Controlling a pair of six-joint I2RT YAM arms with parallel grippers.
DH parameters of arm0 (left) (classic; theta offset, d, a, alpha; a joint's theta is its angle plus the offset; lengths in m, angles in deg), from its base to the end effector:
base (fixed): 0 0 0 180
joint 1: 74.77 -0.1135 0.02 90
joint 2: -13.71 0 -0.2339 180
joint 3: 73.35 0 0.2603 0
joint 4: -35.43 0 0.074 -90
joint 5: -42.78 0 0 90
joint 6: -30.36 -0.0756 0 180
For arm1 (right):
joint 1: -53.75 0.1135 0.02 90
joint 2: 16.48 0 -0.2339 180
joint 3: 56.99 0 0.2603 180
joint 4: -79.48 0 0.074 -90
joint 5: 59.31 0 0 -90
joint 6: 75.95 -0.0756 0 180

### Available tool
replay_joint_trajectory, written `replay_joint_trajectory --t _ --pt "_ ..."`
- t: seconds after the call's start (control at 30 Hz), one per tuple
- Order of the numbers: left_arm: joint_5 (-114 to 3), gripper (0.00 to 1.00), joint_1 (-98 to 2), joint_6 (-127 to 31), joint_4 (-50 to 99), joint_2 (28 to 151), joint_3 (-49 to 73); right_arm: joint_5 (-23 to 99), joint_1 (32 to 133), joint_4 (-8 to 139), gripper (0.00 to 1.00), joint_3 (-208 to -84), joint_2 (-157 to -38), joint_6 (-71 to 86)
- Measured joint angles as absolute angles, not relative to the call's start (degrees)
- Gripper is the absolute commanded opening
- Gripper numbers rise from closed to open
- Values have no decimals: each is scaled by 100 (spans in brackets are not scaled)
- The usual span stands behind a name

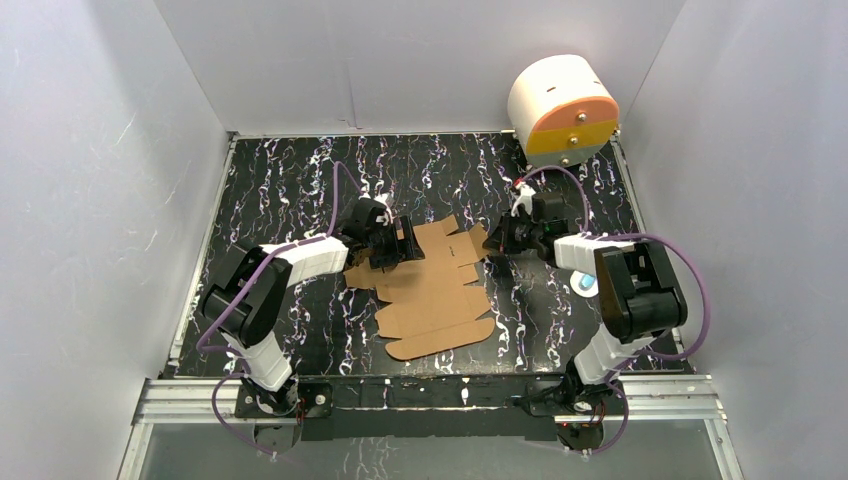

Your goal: Fold the paper box

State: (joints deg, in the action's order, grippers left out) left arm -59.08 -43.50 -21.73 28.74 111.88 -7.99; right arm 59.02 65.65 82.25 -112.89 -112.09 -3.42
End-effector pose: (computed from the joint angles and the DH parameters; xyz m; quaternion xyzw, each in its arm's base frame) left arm 0.3220 -0.2137 0.1099 -0.0081 0.9007 -0.3178 0.2962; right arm 0.3404 0.1084 0.0955 -0.0670 0.8718 0.3216 0.3634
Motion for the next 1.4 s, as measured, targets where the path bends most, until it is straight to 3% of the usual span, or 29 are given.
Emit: replay_joint_trajectory --t 0.77,1.4 --pt "-5951 77 -4342 -2127 3068 11240 -834 1352 8954 6306 5 -12244 -10757 843" --pt "-5967 77 -4324 -2105 3116 11256 -834 -305 9859 5707 5 -12814 -11369 989"
